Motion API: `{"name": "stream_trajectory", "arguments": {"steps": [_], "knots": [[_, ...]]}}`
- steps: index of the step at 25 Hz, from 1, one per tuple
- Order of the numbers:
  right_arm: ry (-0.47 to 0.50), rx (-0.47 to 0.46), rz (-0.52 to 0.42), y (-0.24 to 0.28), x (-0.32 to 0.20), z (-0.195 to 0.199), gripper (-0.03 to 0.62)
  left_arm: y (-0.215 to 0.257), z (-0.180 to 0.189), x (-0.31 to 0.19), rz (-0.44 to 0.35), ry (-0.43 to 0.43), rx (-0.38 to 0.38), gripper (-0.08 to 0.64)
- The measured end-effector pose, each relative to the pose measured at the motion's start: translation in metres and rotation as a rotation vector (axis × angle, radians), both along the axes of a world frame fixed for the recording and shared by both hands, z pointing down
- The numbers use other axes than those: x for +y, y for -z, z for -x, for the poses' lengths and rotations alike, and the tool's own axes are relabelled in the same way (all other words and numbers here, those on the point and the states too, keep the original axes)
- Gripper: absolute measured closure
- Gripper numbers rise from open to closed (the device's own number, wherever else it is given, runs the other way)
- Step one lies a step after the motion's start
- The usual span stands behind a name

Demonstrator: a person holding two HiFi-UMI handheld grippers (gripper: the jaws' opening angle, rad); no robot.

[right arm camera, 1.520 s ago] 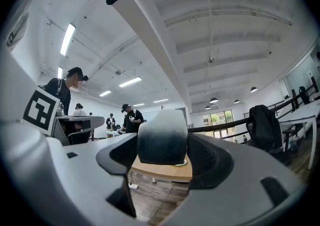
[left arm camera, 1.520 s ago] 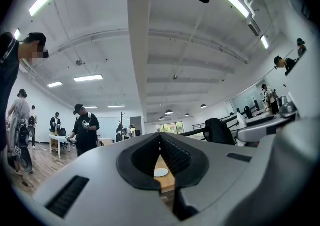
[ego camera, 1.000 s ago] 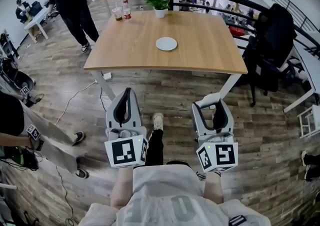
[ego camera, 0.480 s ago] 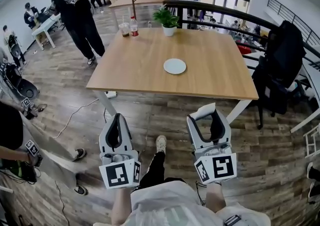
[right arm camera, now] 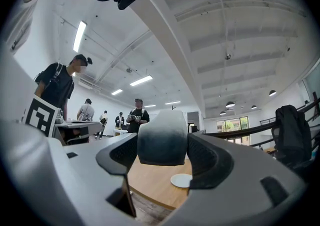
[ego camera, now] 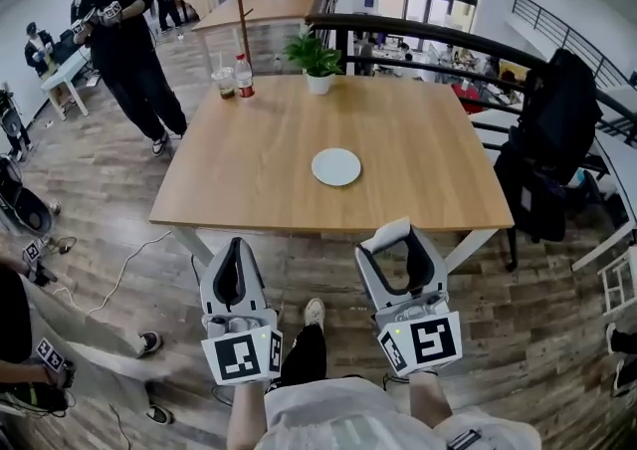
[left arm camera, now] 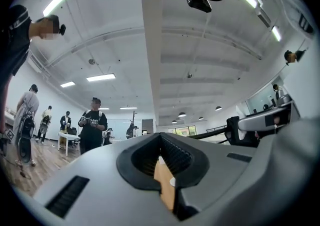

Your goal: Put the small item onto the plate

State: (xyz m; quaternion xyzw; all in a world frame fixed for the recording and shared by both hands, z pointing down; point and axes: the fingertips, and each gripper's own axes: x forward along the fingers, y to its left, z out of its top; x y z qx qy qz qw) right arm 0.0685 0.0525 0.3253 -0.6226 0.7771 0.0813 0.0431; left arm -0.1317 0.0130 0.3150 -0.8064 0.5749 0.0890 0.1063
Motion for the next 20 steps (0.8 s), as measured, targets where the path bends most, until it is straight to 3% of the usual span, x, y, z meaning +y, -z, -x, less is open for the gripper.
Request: {"name": "stream_trajectory", "arguments": {"steps": [6, 14, 20], "knots": [[-0.022, 0.025, 0.019, 0.031, -0.092, -0.015, 0.279, 0.029, -0.029, -0.104, 0.015, -0.031, -0.008, 0.552], [-0.085, 0.013, 0.005, 0.070, -0.218, -0.046, 0.279, 0.081, -0.072, -0.237, -0.040, -0.082, -0.046, 0.552], [-0.119, 0.012, 0.022, 0.078, -0.288, -0.060, 0.279, 0.093, -0.098, -0.314, -0.046, -0.137, -0.014, 0.552]]}}
